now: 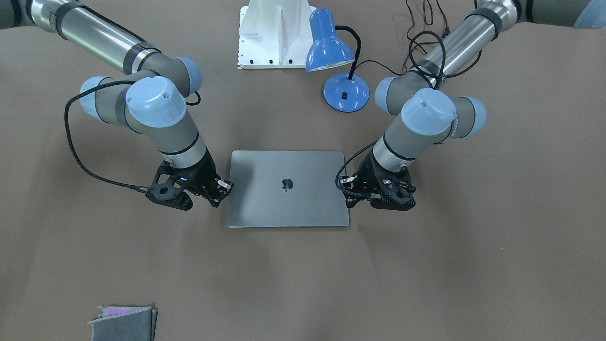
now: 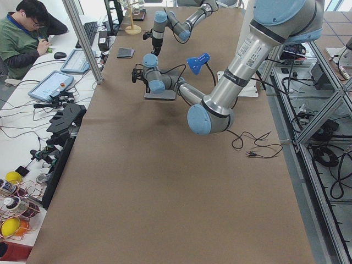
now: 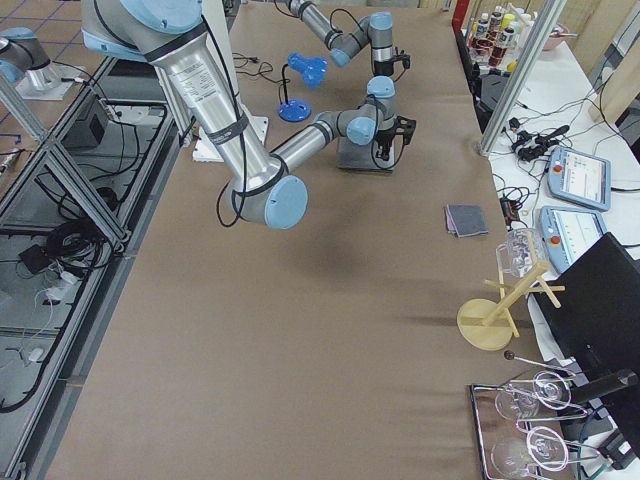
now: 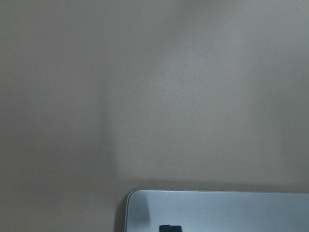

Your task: Close laptop

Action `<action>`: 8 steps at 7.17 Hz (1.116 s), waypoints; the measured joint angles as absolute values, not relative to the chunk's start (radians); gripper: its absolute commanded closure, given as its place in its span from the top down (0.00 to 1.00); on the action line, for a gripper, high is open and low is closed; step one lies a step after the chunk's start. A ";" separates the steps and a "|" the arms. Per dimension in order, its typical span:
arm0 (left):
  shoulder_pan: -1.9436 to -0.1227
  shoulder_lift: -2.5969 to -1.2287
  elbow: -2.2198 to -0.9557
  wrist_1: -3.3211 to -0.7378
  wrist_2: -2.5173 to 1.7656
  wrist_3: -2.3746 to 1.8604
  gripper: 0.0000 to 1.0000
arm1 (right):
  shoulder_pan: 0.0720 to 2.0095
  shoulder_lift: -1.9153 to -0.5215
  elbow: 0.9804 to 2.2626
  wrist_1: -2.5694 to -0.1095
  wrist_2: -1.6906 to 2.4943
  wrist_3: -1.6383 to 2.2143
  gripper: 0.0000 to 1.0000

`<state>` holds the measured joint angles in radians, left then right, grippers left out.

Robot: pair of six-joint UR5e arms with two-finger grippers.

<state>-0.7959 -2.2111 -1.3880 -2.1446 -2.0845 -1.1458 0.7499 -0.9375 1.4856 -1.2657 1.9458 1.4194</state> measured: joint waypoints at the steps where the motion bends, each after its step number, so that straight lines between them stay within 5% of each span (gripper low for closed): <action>1: -0.843 -2.169 -1.463 -2.067 -2.145 -1.060 0.98 | 0.778 -0.988 1.530 -1.277 1.962 1.365 1.00; 4: -1.033 -2.002 -1.623 -1.867 -2.277 -0.713 0.98 | 0.903 -1.181 1.680 -1.376 2.062 1.064 1.00; 8: -1.296 -1.781 -1.703 -1.641 -2.287 -0.104 0.98 | 1.154 -1.617 1.870 -1.394 2.097 0.478 1.00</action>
<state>-1.2955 -1.7813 -1.7031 -1.6409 -2.2871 -0.1041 1.1535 -1.6173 1.8701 -1.3943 2.0972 0.4780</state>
